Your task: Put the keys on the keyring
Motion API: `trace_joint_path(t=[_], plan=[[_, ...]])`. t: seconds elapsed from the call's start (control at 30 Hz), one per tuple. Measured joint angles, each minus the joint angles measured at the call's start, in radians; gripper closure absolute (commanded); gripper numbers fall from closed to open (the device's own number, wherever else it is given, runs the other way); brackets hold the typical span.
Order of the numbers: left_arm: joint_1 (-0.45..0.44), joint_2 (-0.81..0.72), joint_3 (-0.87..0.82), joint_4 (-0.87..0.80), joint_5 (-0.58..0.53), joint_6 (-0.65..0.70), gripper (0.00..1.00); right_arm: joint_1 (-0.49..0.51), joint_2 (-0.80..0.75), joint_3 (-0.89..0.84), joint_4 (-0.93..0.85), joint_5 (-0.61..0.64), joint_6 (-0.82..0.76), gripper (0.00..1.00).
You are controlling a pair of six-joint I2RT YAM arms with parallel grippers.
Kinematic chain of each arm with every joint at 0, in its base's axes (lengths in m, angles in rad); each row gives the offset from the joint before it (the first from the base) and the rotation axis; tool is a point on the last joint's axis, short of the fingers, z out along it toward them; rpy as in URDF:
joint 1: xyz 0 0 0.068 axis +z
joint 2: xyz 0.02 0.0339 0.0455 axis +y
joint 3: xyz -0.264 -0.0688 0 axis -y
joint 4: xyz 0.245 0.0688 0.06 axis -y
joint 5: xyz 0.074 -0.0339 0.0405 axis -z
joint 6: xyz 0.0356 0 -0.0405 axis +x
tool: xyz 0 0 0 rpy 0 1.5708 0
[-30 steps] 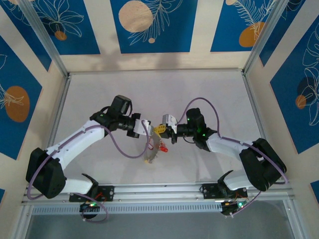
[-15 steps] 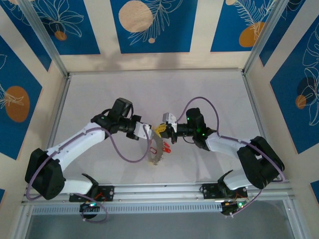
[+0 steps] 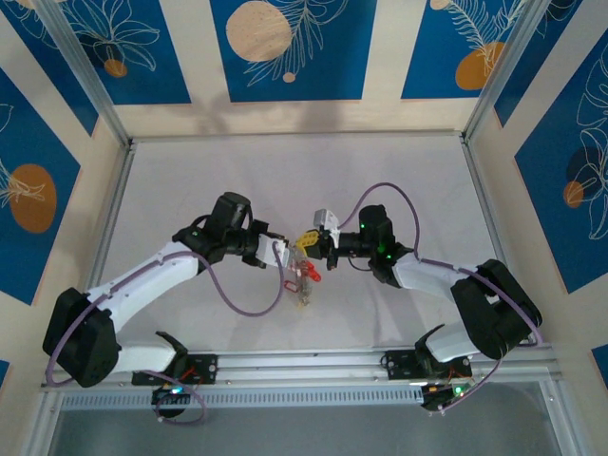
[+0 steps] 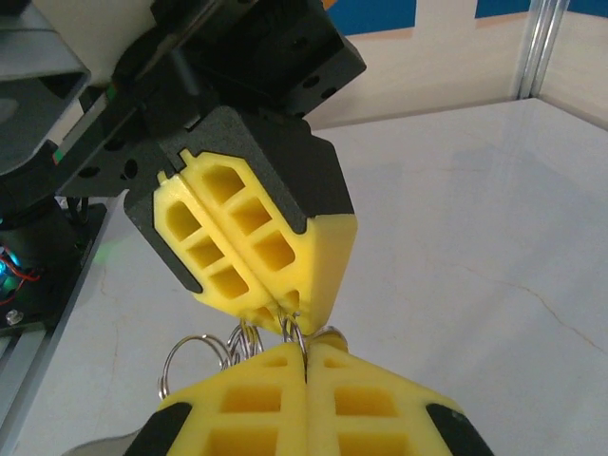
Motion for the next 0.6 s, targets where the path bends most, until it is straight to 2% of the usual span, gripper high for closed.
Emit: trace_joint_path(t=[0.27, 0.3, 0.33, 0.43, 0.53, 0.6], plan=[[-0.001, 0.000, -0.028, 0.063, 0.014, -0.109, 1.00, -0.003, 0.000, -0.043, 0.099, 0.007, 0.023, 1.00], [-0.002, 0.000, -0.028, 0.067, 0.016, -0.122, 0.99, -0.003, 0.000, -0.051, 0.113, 0.007, 0.022, 1.00], [-0.002, 0.000, -0.029, 0.071, 0.019, -0.139, 0.93, -0.003, 0.000, -0.059, 0.129, 0.007, 0.022, 1.00], [-0.002, 0.000, -0.032, 0.087, 0.029, -0.185, 0.91, -0.003, 0.000, -0.072, 0.158, 0.007, 0.022, 1.00], [-0.003, 0.000, -0.044, 0.114, 0.038, -0.227, 0.79, -0.003, 0.000, -0.082, 0.181, 0.007, 0.018, 1.00], [-0.003, 0.000, -0.050, 0.124, 0.039, -0.247, 0.77, -0.003, 0.000, -0.088, 0.194, 0.007, 0.017, 1.00]])
